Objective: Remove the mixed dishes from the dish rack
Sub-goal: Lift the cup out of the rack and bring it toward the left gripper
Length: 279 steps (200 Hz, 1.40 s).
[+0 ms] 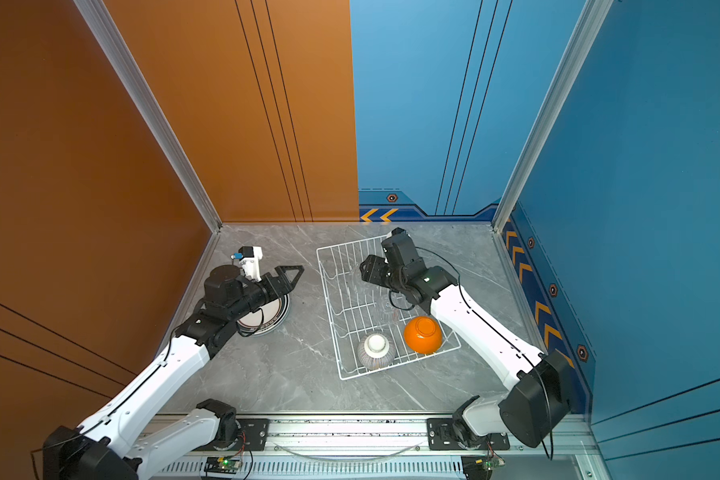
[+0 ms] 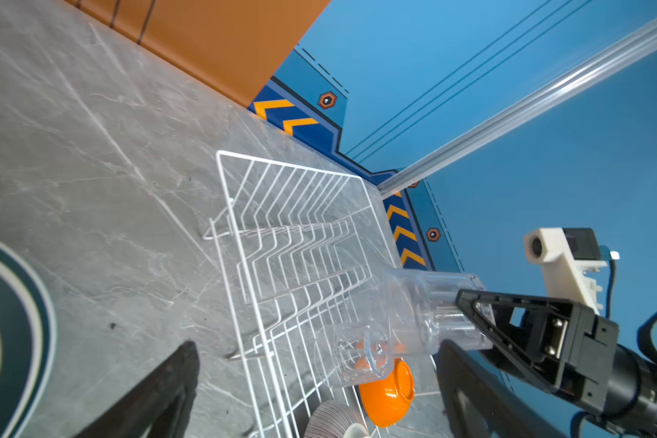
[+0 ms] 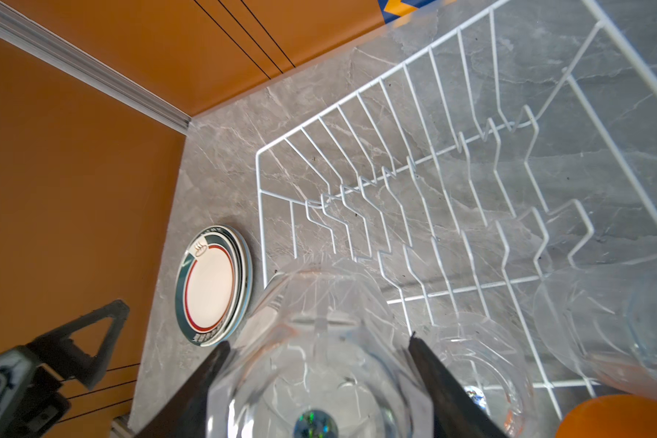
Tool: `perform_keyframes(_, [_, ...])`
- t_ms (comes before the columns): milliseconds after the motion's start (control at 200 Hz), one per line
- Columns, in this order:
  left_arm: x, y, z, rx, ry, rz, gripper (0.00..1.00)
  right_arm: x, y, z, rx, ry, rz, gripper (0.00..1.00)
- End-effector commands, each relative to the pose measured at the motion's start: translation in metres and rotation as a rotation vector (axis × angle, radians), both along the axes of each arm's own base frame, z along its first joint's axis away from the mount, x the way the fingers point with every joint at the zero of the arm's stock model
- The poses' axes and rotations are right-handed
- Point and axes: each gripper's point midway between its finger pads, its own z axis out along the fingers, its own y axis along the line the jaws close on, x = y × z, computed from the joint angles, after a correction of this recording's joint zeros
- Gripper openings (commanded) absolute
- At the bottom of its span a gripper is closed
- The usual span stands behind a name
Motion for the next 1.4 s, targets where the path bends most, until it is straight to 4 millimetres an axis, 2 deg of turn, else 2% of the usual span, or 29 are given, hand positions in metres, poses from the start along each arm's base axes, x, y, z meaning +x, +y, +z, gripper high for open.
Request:
perform_keyframes(0, [-0.004,-0.026,0.033,-0.041,-0.131,-0.118,1.00,-0.002,0.001,0.030,0.128,-0.045,-0.004,0.45])
perform_keyframes(120, [-0.008,-0.047,0.036,-0.065,-0.166,-0.190,0.95,-0.004,-0.002,0.040,0.193,-0.058,-0.014,0.45])
perform_keyframes(210, [-0.011,-0.061,0.041,-0.089,-0.200,-0.238,0.88,-0.004,0.000,0.047,0.246,-0.066,-0.009,0.45])
perform_keyframes(275, [-0.013,-0.070,0.044,-0.100,-0.222,-0.269,0.87,-0.005,0.003,0.051,0.281,-0.066,0.003,0.45])
perform_keyframes(290, [-0.014,-0.072,0.046,-0.104,-0.230,-0.277,0.83,-0.005,0.004,0.052,0.286,-0.067,0.007,0.45])
perform_keyframes(345, [-0.015,-0.079,0.050,-0.110,-0.255,-0.304,0.79,-0.006,0.007,0.054,0.304,-0.062,0.018,0.45])
perform_keyframes(681, [-0.019,-0.114,0.074,-0.178,-0.336,-0.439,0.63,-0.011,0.014,0.076,0.424,-0.083,0.055,0.45])
perform_keyframes(871, [-0.018,-0.126,0.078,-0.189,-0.348,-0.468,0.51,-0.010,0.015,0.076,0.444,-0.072,0.072,0.45])
perform_keyframes(1206, [-0.015,-0.132,0.078,-0.195,-0.359,-0.480,0.48,-0.008,0.020,0.081,0.503,-0.070,0.087,0.45])
perform_keyframes(1391, [-0.012,-0.136,0.080,-0.206,-0.364,-0.487,0.42,-0.006,0.026,0.079,0.537,-0.051,0.102,0.45])
